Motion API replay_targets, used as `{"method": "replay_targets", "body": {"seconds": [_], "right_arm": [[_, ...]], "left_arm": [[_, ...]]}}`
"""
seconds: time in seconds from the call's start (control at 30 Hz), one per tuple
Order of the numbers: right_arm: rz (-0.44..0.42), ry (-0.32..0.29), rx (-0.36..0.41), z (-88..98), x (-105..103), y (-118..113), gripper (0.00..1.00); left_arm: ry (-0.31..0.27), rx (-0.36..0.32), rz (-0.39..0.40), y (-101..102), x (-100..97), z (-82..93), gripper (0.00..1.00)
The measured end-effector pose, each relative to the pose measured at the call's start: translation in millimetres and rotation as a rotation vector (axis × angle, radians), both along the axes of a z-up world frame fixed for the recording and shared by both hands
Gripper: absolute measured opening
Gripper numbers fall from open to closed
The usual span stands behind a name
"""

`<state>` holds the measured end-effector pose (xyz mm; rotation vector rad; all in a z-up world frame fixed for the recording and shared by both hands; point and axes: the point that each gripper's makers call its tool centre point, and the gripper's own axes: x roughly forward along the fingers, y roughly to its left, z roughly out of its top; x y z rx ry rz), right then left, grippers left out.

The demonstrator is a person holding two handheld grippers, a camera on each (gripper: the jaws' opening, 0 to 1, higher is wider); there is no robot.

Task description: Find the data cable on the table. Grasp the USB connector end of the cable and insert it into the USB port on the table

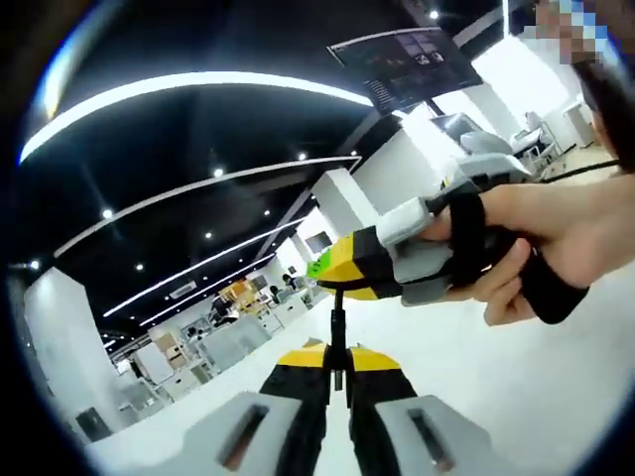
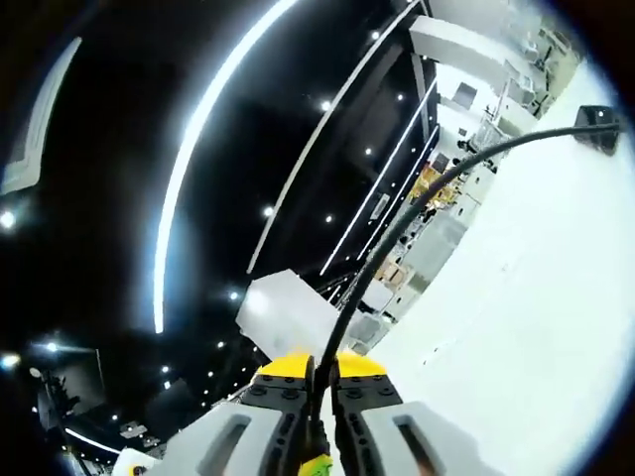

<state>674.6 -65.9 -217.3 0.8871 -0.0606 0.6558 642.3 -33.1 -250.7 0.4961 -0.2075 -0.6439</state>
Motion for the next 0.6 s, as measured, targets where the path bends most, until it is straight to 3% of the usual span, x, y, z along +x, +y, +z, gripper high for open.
{"method": "replay_targets", "body": {"seconds": [0.13,0.23,0.33,0.53,0.6], "right_arm": [[0.055,-0.004,-0.029,-1.9,-3,-2,0.14],[0.100,-0.019,-0.107,-5.2,-8,-1,0.14],[0.115,-0.052,-0.166,-3.8,-11,1,0.13],[0.159,-0.066,-0.230,-4.1,-13,1,0.12],[0.157,-0.043,-0.240,-7.0,-10,-2,0.09]], "left_arm": [[0.117,-0.132,-0.079,-1,-3.8,-1.0,0.06],[0.203,-0.229,-0.163,-4,-7.5,-2.7,0.06],[0.324,-0.368,-0.250,-7,-10.7,-3.9,0.06],[0.437,-0.497,-0.392,-15,-19.9,-3.6,0.06],[0.461,-0.510,-0.402,-17,-19.8,-5.8,0.06]]}}
